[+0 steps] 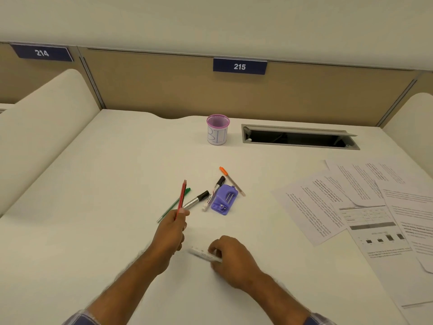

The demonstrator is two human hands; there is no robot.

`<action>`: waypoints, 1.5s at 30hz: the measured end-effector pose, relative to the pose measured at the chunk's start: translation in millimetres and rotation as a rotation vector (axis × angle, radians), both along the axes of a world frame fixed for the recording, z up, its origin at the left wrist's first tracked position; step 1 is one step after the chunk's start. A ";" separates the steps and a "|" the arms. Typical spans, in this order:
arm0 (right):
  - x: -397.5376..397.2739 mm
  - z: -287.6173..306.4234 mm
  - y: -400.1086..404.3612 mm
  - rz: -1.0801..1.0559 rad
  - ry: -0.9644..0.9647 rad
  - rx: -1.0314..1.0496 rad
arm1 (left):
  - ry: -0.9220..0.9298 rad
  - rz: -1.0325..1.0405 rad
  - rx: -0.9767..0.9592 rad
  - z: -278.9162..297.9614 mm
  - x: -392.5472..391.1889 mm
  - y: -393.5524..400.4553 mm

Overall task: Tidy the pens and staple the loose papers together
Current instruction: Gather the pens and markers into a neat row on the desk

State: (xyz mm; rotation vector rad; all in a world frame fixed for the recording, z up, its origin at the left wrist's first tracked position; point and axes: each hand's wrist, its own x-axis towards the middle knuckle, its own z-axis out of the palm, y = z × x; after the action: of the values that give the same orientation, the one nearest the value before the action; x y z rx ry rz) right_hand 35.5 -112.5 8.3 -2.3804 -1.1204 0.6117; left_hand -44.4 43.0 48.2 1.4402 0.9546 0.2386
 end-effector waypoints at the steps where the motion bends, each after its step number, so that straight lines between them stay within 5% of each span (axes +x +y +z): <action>1: -0.2 -0.3 1.9 -0.015 -0.015 -0.004 | 0.000 0.000 0.005 -1.5 -2.1 2.8; 21: 12.3 -1.2 35.6 -0.292 -0.120 -0.038 | 0.151 -0.053 0.163 -22.4 -8.3 116.1; 31: 11.1 23.6 111.3 -0.372 0.046 0.279 | 0.317 0.055 0.286 -24.1 13.8 186.4; 45: 50.4 33.0 217.1 0.244 -0.508 0.033 | 0.347 -0.073 0.541 -43.5 21.7 213.3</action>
State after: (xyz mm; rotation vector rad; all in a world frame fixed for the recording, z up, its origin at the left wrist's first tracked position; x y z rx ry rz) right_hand 85.9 104.6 41.3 -2.4562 -1.6318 0.0489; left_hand -22.7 256.3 4.7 2.0569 1.1683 0.2045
